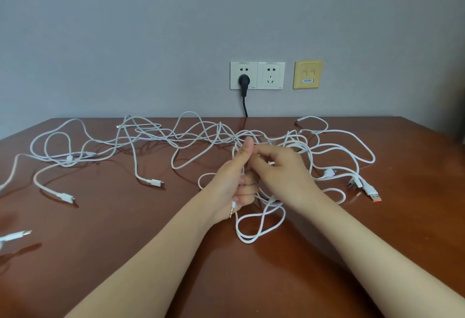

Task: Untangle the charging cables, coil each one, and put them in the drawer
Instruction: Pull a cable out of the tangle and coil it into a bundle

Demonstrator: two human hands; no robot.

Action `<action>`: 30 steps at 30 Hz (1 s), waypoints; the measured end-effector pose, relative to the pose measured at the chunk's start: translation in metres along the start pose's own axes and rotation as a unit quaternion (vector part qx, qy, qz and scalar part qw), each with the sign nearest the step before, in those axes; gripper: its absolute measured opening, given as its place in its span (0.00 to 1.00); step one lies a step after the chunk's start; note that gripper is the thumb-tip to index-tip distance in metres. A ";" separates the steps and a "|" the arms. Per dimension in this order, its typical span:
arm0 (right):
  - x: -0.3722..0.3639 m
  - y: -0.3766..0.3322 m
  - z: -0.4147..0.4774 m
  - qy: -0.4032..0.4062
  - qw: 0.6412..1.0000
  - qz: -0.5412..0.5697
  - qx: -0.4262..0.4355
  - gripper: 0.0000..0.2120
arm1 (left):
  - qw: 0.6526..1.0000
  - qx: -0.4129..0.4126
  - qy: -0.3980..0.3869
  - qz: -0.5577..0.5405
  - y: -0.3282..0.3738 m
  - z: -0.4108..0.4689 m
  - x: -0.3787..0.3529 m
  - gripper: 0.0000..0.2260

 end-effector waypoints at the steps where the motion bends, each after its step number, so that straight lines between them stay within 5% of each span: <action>1: -0.003 -0.003 -0.002 -0.016 0.999 -0.037 0.028 0.10 | 1.000 0.000 0.015 -0.006 0.000 0.000 0.001 0.20; 5: -0.012 -0.010 -0.008 -0.059 0.984 -0.130 0.102 0.13 | 0.996 -0.030 0.079 -0.024 0.002 0.003 0.005 0.21; 11: -0.008 -0.008 -0.005 -0.030 0.994 0.086 -0.056 0.12 | 0.977 -0.079 0.061 -0.191 0.013 0.012 0.019 0.23; 16: -0.012 -0.011 -0.010 -0.099 0.989 0.090 -0.062 0.06 | 0.957 -0.102 0.110 -0.250 0.019 0.016 0.032 0.23; 23: -0.015 -0.007 -0.011 -0.169 0.984 0.034 -0.042 0.04 | 0.936 -0.088 0.079 -0.333 0.025 0.015 0.034 0.23; 30: -0.004 0.000 -0.011 -0.236 0.970 -0.011 -0.065 0.14 | 0.942 -0.073 -0.014 -0.327 0.037 0.008 0.042 0.21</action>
Point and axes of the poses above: each hand's wrist, its own z-axis towards the middle knuckle, its own x-axis out of the back of the hand, y = z × x, the point moved 3 cm from there along z, towards the middle knuckle, and after that the axes turned 9 degrees about -z, right-handed, at the moved point
